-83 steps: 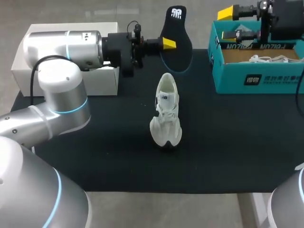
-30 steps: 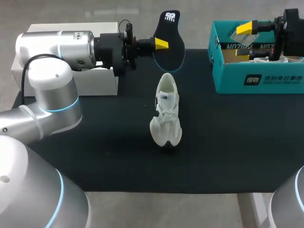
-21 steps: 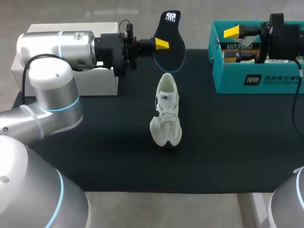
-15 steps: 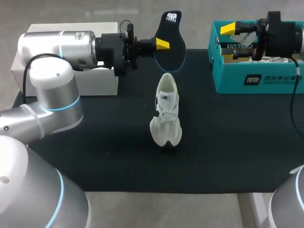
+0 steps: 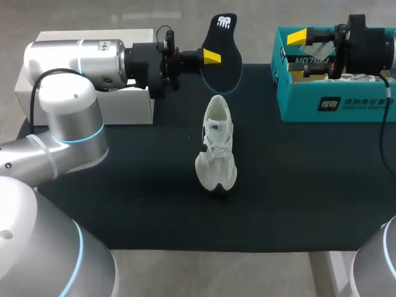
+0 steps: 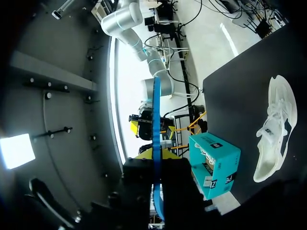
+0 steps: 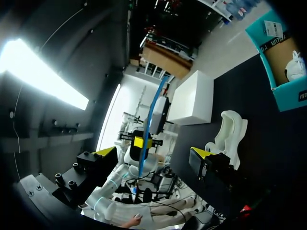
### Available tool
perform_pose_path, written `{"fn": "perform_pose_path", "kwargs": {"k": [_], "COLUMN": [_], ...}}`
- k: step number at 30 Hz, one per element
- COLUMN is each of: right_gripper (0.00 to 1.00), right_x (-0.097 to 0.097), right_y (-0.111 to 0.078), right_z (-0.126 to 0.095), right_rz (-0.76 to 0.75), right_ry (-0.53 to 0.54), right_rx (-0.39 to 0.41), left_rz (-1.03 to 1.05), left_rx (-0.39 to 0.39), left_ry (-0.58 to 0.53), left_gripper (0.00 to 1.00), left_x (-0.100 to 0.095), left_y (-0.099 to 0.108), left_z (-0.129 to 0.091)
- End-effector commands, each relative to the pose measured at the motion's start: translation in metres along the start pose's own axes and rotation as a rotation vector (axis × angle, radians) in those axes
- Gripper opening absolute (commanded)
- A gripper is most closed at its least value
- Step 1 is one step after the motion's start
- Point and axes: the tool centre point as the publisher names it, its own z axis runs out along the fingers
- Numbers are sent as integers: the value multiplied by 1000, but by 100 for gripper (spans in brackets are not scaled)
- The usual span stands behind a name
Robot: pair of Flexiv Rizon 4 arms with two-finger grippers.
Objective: Take the shoe out of the shoebox, open the shoe tongue, remove and reinsert the insole, then place the shoe into the shoebox
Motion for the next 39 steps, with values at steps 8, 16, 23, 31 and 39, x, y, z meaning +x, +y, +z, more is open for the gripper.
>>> {"fn": "perform_pose_path", "kwargs": {"k": [8,16,23,31,39], "right_gripper": [100,100,100,100,100], "right_x": [0,0,0,0,0], "right_y": [0,0,0,0,0], "right_z": [2,2,2,2,2], "right_rz": [1,1,1,1,1], "right_ry": [-1,-1,-1,-1,-1], "right_rx": [-1,-1,-1,-1,-1], "left_rz": [-190,-1098,-1519,-1788,-2051], "left_rx": [-32,-101,-37,33,58], "left_ry": [21,139,184,145,158], "left_gripper": [0,0,0,0,0], "left_x": [-5,-19,-22,-17,-17], "left_y": [-1,0,1,3,3], "left_z": [0,-7,-13,-11,-11]}}
